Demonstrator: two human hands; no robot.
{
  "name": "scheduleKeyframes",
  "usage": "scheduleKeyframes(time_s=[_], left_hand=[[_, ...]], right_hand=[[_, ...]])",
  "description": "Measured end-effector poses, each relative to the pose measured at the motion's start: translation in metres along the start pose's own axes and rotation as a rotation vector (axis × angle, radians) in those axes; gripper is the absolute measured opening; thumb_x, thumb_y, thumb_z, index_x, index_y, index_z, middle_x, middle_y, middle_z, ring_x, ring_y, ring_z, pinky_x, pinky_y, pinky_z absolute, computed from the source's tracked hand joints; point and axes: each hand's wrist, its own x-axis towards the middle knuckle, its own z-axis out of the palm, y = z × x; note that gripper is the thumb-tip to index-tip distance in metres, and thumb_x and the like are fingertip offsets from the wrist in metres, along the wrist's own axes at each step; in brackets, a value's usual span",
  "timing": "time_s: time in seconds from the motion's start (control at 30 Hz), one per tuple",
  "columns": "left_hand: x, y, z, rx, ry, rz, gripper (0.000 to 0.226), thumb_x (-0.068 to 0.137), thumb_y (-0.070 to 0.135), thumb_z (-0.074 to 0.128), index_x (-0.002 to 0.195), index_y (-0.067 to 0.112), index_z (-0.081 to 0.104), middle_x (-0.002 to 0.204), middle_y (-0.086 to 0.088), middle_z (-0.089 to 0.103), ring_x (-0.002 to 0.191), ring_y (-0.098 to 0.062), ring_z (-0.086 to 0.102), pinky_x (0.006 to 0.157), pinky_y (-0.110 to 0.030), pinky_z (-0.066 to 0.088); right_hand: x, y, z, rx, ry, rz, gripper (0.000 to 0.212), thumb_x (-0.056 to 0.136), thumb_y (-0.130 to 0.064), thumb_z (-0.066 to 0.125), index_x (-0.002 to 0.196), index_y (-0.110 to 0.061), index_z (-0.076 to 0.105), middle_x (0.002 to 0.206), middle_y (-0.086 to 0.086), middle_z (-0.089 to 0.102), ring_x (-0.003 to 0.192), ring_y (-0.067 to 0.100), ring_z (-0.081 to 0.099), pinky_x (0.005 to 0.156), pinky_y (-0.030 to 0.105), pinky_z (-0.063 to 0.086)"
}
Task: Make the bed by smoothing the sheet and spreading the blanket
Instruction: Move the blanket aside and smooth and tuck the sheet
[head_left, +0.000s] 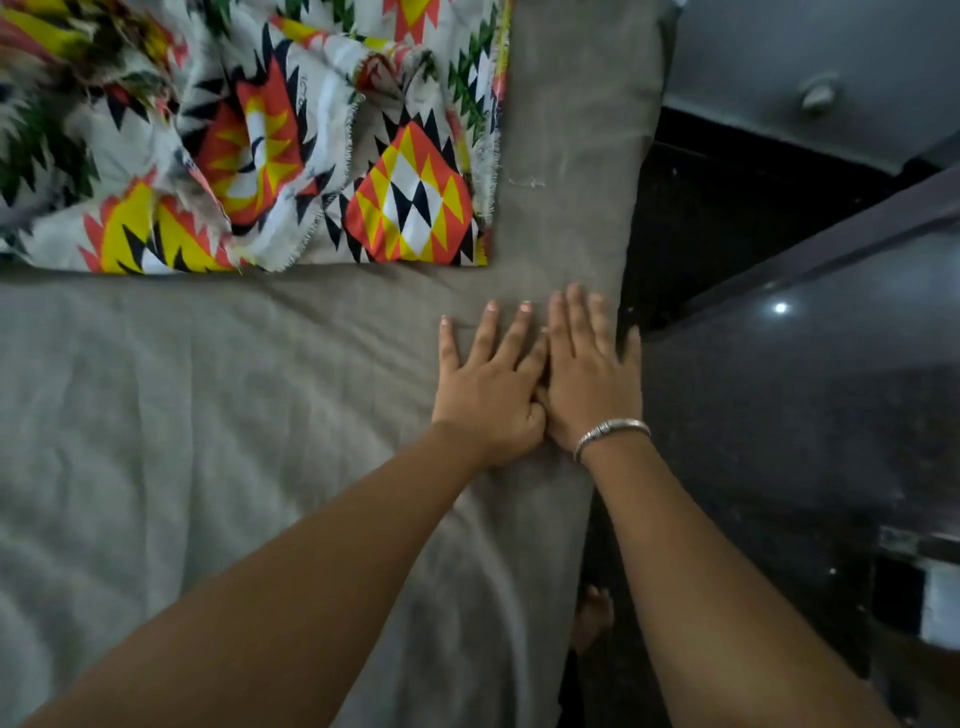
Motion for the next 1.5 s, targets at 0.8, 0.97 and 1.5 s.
scheduleKeyframes(time_s=[0.8,0.97,1.5], left_hand=[[0.116,0.06,-0.048,-0.347,0.162,-0.34,0.079,0.076,0.034,0.03,0.15,0.011,0.014,0.158,-0.011,0.009,0.146,-0.021,0.004,0.118,-0.037,-0.003],[0.139,0.04,-0.068,-0.446,0.23,-0.377,0.068,0.091,0.018,0.042,0.149,0.007,0.009,0.158,-0.012,0.0,0.146,-0.022,-0.002,0.119,-0.033,0.002],[0.334,-0.009,-0.135,-0.326,0.156,-0.381,0.088,0.084,0.026,0.045,0.148,0.006,-0.011,0.156,-0.012,-0.019,0.143,-0.025,-0.019,0.118,-0.041,-0.009]], right_hand=[[0.125,0.084,-0.076,-0.112,-0.012,-0.366,0.06,0.099,-0.043,0.026,0.15,-0.016,0.009,0.159,0.003,0.002,0.146,0.026,0.0,0.114,0.056,0.004],[0.161,0.075,-0.099,-0.11,0.068,-0.435,0.064,0.098,-0.044,0.031,0.15,-0.012,0.012,0.159,0.008,0.007,0.146,0.028,0.002,0.114,0.055,0.003],[0.365,0.077,-0.165,-0.193,0.055,-0.502,0.059,0.099,-0.024,0.022,0.15,-0.018,-0.007,0.159,0.002,-0.011,0.145,0.031,-0.001,0.115,0.056,0.003]])
